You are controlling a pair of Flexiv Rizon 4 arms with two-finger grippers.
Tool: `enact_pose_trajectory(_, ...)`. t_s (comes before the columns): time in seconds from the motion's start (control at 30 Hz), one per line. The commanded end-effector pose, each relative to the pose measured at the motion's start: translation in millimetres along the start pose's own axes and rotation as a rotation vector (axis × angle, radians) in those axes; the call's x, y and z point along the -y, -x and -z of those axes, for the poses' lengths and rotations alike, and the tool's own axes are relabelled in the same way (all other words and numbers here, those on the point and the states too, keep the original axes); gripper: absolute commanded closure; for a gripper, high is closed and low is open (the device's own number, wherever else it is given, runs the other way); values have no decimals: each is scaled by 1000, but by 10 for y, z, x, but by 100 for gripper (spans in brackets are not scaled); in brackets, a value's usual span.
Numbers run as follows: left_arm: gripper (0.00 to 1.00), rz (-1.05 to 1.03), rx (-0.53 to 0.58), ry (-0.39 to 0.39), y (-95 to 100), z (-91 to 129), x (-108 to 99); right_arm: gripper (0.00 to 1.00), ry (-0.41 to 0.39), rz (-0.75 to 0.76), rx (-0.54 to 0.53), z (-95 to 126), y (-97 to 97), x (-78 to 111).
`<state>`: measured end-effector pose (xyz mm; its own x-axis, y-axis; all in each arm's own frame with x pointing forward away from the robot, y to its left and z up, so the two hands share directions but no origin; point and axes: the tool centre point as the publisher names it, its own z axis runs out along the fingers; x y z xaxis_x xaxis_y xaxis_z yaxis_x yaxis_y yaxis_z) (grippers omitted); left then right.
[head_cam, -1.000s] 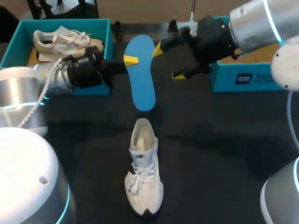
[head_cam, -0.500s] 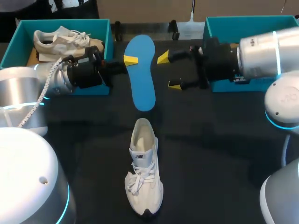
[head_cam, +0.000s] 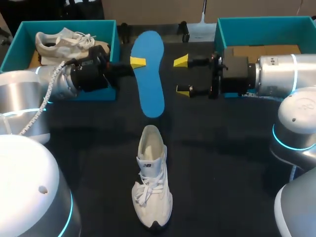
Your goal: Take the shoe out of the shoebox, open the shoe tongue, remove and reinsert the insole, then place the shoe into the shoebox
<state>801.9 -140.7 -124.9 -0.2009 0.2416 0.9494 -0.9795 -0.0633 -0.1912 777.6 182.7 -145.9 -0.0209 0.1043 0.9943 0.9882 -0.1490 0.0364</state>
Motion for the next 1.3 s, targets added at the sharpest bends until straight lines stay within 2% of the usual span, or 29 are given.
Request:
enact_pose_trajectory(0.03, 100, -197, -26, 41, -9, 76, 41, 0, 1, -2, 4, -40, -6, -6)
enact_pose_trajectory(0.33, 100, -484, -22, 109, -68, 163, 94, 0, 1, -2, 4, -40, -6, -6)
enact_pose_trajectory(0.4, 100, -601, -9, 174, -123, 179, 95, 0, 1, -2, 4, -40, -6, -6)
enact_pose_trajectory(1.13, 100, -643, -20, 178, -113, 179, 90, 0, 1, -2, 4, -40, -6, -6)
enact_pose_trajectory(1.2, 100, -703, -28, 224, -89, 187, 93, 0, 1, -2, 4, -40, -6, -6)
enact_pose_trajectory(1.3, 100, -913, 36, 343, -53, 185, 64, 0, 1, -2, 4, -40, -6, -6)
